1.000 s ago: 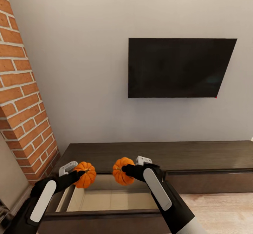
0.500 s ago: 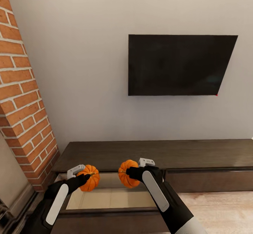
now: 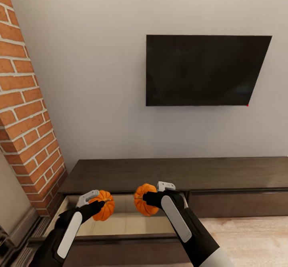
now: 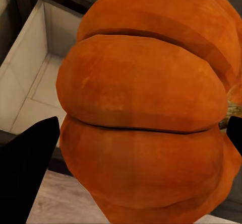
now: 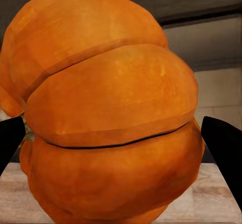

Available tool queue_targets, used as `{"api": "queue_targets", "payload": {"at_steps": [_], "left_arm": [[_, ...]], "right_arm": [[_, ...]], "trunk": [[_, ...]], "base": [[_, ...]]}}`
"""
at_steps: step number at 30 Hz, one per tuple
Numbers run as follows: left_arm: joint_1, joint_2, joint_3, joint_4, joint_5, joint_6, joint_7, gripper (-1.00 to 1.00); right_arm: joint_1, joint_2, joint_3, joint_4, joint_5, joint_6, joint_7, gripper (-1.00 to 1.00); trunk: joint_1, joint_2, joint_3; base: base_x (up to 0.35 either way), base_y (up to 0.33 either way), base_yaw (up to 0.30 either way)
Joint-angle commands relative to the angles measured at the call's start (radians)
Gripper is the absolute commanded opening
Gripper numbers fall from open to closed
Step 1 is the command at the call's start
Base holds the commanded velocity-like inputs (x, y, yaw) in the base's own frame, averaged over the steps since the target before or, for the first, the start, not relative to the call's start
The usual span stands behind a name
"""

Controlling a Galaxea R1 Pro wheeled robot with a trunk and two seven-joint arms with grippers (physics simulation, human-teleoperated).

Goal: Place each of the two pumpkins and all three candles from the living room inside a cabinet in the living room (use any cabinet), then make sure every cabinet is closed, and position the cauldron so it is next to a table in the living room.

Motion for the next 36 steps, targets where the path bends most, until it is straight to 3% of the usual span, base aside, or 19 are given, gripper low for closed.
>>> {"api": "queue_targets", "payload": {"at_steps": [1,7,20,26,32,36], "left_arm": [[0.000,-0.001,-0.008,0.002,-0.004,-0.007,0.002,-1.00],[0.000,-0.007,-0.033,0.003,-0.006,-0.015,0.004,-1.00],[-0.001,-0.037,-0.040,0.003,-0.008,-0.017,0.034,-1.00],[-0.001,-0.036,-0.042,0.035,-0.007,-0.080,0.042,-1.00],[-0.001,-0.038,-0.042,0.055,-0.074,-0.100,0.044,-1.00],[-0.001,-0.038,-0.042,0.056,-0.093,-0.107,0.043,-1.00]], "right_arm": [[0.000,-0.002,-0.002,0.004,-0.001,-0.003,-0.001,-1.00],[0.000,0.002,0.002,0.032,0.002,-0.004,-0.001,-1.00],[0.000,-0.007,0.001,0.069,0.009,-0.011,-0.001,-1.00],[0.000,-0.006,0.001,0.071,0.085,-0.013,0.001,-1.00],[0.000,-0.004,0.003,0.071,0.108,-0.071,0.002,-1.00],[0.000,-0.004,0.003,0.071,0.110,-0.092,0.002,-1.00]], "trunk": [[0.004,-0.007,-0.003],[0.027,-0.049,-0.022],[0.077,-0.140,-0.063],[0.100,-0.182,-0.081],[0.123,-0.224,-0.100],[0.127,-0.231,-0.103]], "base": [[0.000,0.000,0.000],[0.000,0.000,0.000],[0.000,0.000,0.000],[0.000,0.000,0.000],[0.000,0.000,0.000],[0.000,0.000,0.000]]}}
